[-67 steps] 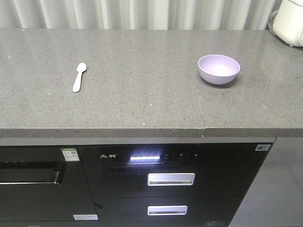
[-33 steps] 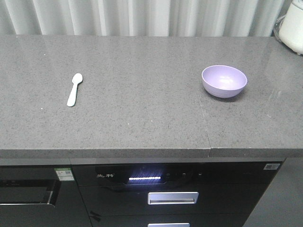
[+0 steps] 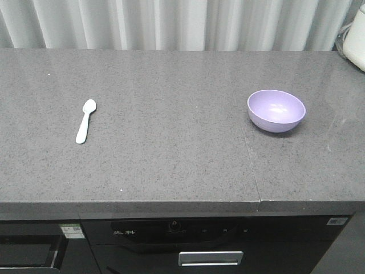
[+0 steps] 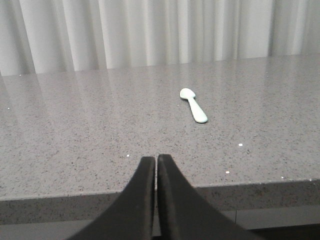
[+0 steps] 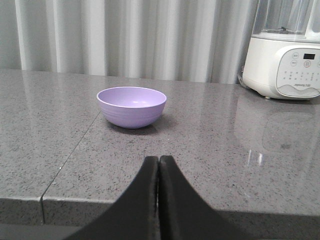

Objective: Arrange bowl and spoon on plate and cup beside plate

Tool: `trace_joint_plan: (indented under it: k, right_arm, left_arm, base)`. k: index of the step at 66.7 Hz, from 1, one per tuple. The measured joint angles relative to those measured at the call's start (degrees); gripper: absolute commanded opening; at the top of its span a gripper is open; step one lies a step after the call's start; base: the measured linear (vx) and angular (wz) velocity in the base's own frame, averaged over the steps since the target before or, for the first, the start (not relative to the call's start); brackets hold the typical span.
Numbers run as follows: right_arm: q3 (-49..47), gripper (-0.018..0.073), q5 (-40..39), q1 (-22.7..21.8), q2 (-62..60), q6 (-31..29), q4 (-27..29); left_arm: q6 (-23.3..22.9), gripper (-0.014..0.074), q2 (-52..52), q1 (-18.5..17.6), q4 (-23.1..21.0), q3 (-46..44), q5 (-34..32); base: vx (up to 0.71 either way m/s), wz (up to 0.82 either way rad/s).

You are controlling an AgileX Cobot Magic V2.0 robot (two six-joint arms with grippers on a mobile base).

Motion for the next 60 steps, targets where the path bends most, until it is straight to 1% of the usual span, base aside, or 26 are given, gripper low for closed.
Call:
trace_joint_plan:
  k: [60]
  right_arm:
    - [0.0,-0.0006,0.0,0.0,0.0,0.0,0.0]
  left_arm:
    - [0.0,-0.0006,0.0,0.0,0.0,0.0,0.0]
  base:
    - [0.07,0.01]
